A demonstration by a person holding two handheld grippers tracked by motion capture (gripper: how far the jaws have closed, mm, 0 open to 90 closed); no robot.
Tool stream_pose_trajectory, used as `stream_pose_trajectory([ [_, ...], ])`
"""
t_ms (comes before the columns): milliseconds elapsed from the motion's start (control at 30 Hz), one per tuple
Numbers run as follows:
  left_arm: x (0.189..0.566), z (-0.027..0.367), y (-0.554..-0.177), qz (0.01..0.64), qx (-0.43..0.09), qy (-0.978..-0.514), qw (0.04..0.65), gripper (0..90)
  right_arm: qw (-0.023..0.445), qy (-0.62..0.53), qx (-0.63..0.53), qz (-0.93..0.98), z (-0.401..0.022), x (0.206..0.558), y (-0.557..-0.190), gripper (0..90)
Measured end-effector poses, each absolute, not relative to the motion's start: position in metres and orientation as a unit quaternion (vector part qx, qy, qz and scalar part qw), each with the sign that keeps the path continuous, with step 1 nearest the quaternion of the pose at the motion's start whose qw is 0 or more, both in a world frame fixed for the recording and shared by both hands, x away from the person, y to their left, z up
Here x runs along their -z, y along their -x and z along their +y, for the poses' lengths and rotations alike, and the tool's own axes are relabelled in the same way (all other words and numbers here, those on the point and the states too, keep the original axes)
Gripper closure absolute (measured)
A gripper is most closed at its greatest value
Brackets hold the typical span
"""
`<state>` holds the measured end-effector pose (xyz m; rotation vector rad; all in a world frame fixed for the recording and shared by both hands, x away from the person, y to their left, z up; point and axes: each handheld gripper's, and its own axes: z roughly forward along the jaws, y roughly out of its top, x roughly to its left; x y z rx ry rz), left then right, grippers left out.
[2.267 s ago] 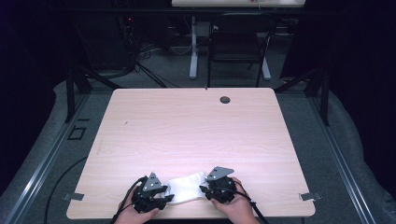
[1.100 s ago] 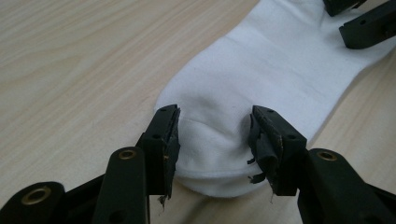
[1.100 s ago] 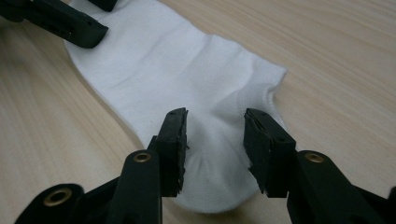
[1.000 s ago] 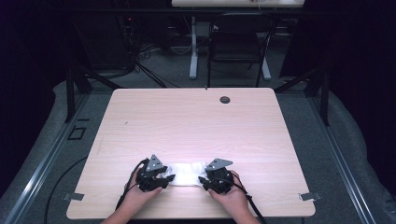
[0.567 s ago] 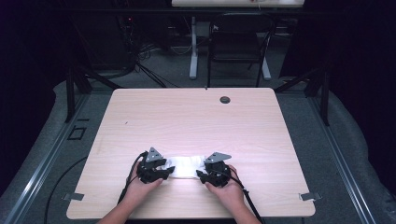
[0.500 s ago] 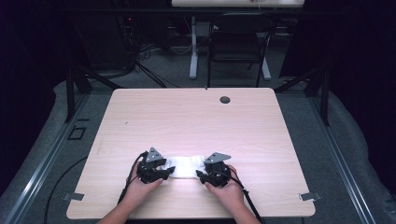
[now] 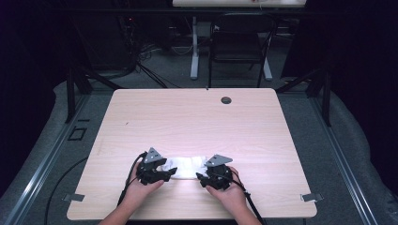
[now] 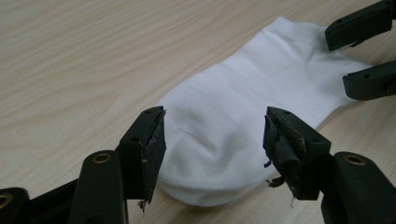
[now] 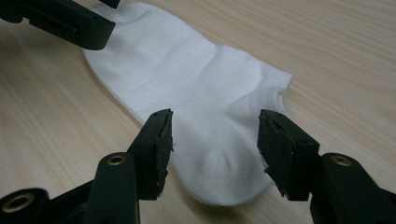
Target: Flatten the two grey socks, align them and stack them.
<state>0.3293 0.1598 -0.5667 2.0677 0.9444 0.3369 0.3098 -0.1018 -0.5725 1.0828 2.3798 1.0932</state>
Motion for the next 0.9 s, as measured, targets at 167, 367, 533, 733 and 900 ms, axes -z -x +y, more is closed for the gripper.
stream_pose_trajectory([
  [167,0.559,0.166,-0.325,0.37,-0.134,-0.822,0.411,38.7,0.165,-0.361,-0.379,0.836,-0.103,0.564,-0.304,44.4],
  [367,0.55,0.176,-0.32,0.369,-0.131,-0.822,0.415,39.1,0.181,-0.352,-0.387,0.833,-0.11,0.552,-0.294,43.4],
  [533,0.545,0.188,-0.313,0.371,-0.141,-0.82,0.413,39.0,0.181,-0.361,-0.391,0.827,-0.121,0.543,-0.29,43.3],
  [733,0.545,0.201,-0.308,0.383,-0.143,-0.814,0.412,39.0,0.183,-0.375,-0.397,0.817,-0.138,0.539,-0.284,43.0],
  [900,0.547,0.21,-0.305,0.387,-0.145,-0.817,0.402,39.0,0.184,-0.385,-0.384,0.818,-0.151,0.543,-0.278,43.0],
])
